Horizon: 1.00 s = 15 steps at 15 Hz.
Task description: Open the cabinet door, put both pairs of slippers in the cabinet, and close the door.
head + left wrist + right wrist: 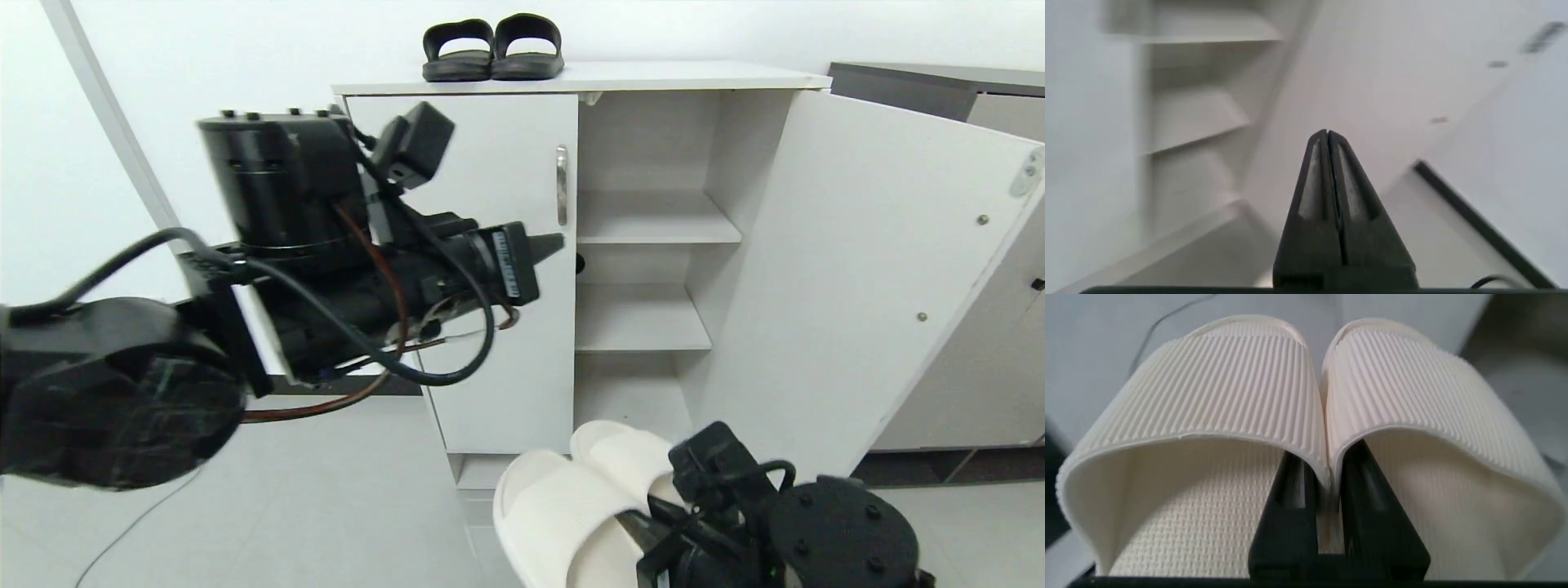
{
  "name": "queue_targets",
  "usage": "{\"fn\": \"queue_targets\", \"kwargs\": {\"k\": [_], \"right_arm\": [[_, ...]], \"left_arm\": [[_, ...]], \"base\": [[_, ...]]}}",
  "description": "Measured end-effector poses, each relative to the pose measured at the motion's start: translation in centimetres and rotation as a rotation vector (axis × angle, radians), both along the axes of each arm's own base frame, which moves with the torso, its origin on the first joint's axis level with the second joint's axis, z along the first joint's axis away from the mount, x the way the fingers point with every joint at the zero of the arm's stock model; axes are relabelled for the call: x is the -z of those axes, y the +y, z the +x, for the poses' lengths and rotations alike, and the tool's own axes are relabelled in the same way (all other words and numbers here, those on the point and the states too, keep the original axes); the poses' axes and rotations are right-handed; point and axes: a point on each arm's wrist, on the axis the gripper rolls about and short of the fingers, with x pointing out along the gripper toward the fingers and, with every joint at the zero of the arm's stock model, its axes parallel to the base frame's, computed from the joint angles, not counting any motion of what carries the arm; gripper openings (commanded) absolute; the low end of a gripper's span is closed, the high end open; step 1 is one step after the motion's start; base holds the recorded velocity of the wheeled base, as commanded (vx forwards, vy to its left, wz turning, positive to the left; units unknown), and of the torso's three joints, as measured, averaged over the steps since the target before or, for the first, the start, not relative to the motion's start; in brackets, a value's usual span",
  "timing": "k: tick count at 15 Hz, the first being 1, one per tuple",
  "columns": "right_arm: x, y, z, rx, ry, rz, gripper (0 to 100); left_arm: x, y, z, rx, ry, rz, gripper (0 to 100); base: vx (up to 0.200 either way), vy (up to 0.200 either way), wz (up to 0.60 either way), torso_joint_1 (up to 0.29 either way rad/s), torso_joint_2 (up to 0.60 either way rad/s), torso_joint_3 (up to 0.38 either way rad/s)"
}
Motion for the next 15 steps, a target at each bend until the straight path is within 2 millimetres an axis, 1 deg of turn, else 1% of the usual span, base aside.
{"fn": "queue_targets", "kwargs": {"k": [1, 3, 5, 7, 8, 9, 10, 11, 13, 14, 15], "right_arm": [[0.0, 0.2, 1.3, 0.079, -0.012, -0.005, 0], [0.2, 0.0, 3.9, 0.218, -0.01, -0.051, 0], [0.0, -0.4, 5.8, 0.302, -0.015, -0.061, 0], [-0.4, -0.4, 6.9, 0.376, -0.039, -0.067, 0], [-0.5, -0.4, 7.2, 0.399, -0.041, -0.078, 0], [-0.7, -0.3, 7.3, 0.407, -0.045, -0.076, 0], [-0.8, -0.3, 7.4, 0.411, -0.049, -0.072, 0], [-0.8, -0.3, 7.5, 0.412, -0.049, -0.072, 0], [-0.8, -0.3, 7.5, 0.413, -0.049, -0.073, 0], [-0.7, -0.2, 7.4, 0.409, -0.048, -0.074, 0], [-0.7, -0.2, 7.4, 0.41, -0.048, -0.074, 0]], "left_arm": [[-0.1, 1.9, -0.8, -0.068, -0.002, 0.02, 0], [-0.6, 5.9, -3.5, -0.236, 0.03, 0.072, 0], [-0.3, 9.6, -7.7, -0.407, 0.071, 0.139, 0], [0.6, 12.7, -12.1, -0.536, 0.054, 0.199, 0], [1.5, 14.3, -14.3, -0.61, 0.04, 0.222, 0], [2.7, 15.7, -16.3, -0.692, 0.026, 0.241, 0], [4.4, 16.9, -18.3, -0.782, 0.022, 0.263, 0], [6.5, 17.8, -20.2, -0.876, 0.022, 0.283, 0], [11.0, 18.6, -22.7, -0.999, 0.045, 0.323, 0], [13.1, 18.8, -23.7, -1.034, 0.049, 0.332, 0], [14.7, 18.9, -24.5, -1.061, 0.042, 0.329, 0]], "base": [[0.0, 0.0, 0.0, 0.0, 0.0, 0.0], [0.0, 0.0, 0.0, 0.0, 0.0, 0.0], [0.0, 0.0, 0.0, 0.0, 0.0, 0.0], [0.0, 0.0, 0.0, 0.0, 0.0, 0.0], [0.0, 0.0, 0.0, 0.0, 0.0, 0.0], [0.0, 0.0, 0.0, 0.0, 0.0, 0.0], [0.0, 0.0, 0.0, 0.0, 0.0, 0.0], [0.0, 0.0, 0.0, 0.0, 0.0, 0.0], [0.0, 0.0, 0.0, 0.0, 0.0, 0.0], [0.0, 0.0, 0.0, 0.0, 0.0, 0.0], [0.0, 0.0, 0.0, 0.0, 0.0, 0.0]]}}
